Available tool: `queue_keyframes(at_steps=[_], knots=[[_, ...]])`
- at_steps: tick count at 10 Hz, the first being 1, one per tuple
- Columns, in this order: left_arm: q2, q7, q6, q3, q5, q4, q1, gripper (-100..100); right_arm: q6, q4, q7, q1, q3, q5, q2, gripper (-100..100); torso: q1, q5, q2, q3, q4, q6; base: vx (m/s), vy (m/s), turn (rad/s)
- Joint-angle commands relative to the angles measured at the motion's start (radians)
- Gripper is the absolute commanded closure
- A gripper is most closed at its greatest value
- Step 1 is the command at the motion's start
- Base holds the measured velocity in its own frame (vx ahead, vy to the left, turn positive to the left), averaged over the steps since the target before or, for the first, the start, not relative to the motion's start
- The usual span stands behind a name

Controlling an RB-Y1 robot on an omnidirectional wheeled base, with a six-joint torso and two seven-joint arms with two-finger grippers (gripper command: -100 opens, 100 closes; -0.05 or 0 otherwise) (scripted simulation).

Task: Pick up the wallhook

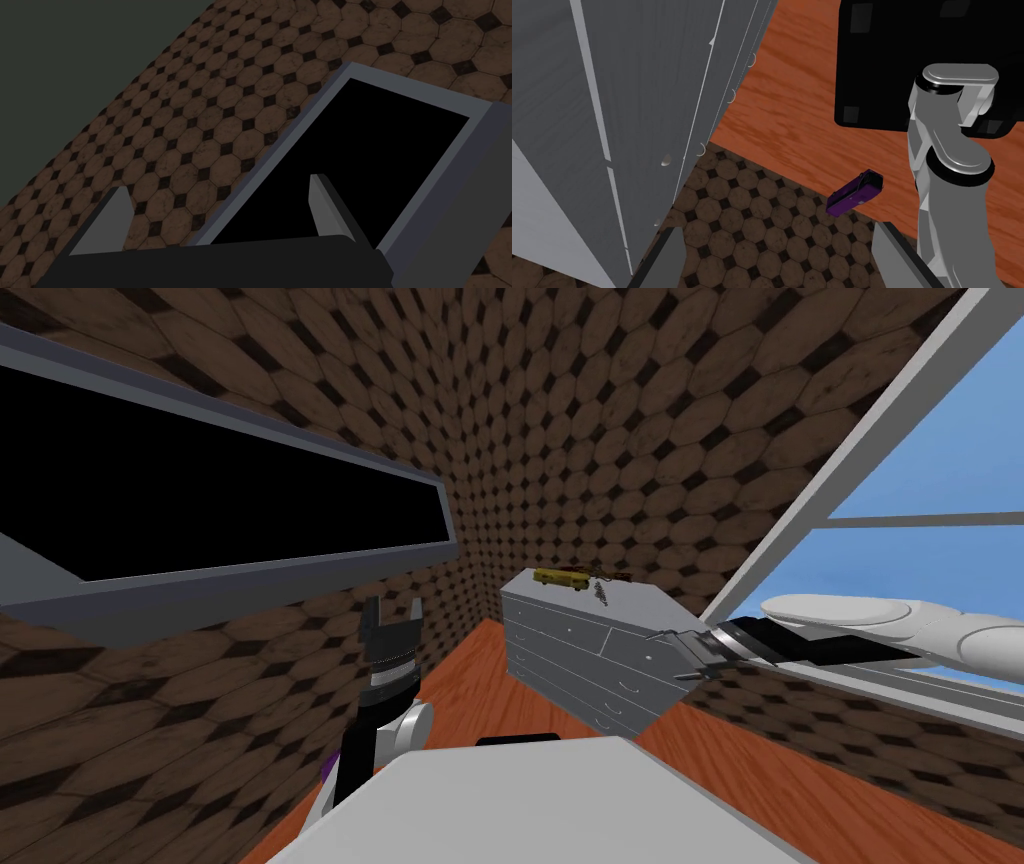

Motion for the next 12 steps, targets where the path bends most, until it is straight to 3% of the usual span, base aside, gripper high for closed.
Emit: queue_keyframes(at_steps=[1,4,6,7,8,9,11,12], knots=[[0.0,0.0,0.0,0.0,0.0,0.0,0.0,0,0.008,-0.005,0.014,0.02,-0.004,-0.011,-0.033,-100,0.0,0.0,0.0,0.0,0.0,0.0,0.032,-0.004,-0.001],[0.0,0.0,0.0,0.0,0.0,0.0,0.0,0,-0.012,0.044,0.058,0.021,0.016,0.024,-0.122,-100,0.001,0.0,0.001,0.0,0.0,0.0,0.077,-0.004,0.192],[0.0,0.0,0.0,0.0,0.0,0.0,0.0,0,-0.012,0.044,0.058,0.021,0.016,0.024,-0.144,-100,0.001,0.0,0.0,0.0,0.0,0.0,0.064,-0.022,0.056],[0.0,0.0,0.0,0.0,0.0,0.0,0.0,0,-0.019,0.064,0.078,0.023,0.025,0.039,-0.19,-100,0.001,0.0,0.002,0.001,0.0,0.001,0.086,-0.03,0.224],[0.0,0.0,0.0,0.0,0.0,0.0,0.0,0,-0.019,0.064,0.078,0.023,0.025,0.039,-0.19,-100,0.0,0.0,0.0,0.0,0.0,-0.001,0.096,-0.037,0.136],[0.0,0.0,0.0,0.0,0.0,0.0,0.0,0,-0.026,0.081,0.096,0.026,0.035,0.053,-0.22,-100,0.0,0.0,-0.001,0.0,0.0,0.0,0.107,-0.035,0.192],[0.0,0.0,0.0,0.0,0.0,0.0,0.0,0,-0.035,0.106,0.127,0.036,0.054,0.076,-0.295,-100,0.0,0.0,-0.006,-0.003,-0.001,-0.001,0.199,-0.058,0.329],[0.0,0.0,0.0,0.0,0.0,0.0,0.0,0,-0.035,0.106,0.127,0.036,0.051,0.076,-0.295,-100,-0.002,-0.001,-0.009,-0.006,-0.002,-0.001,0.176,-0.034,0.106]])
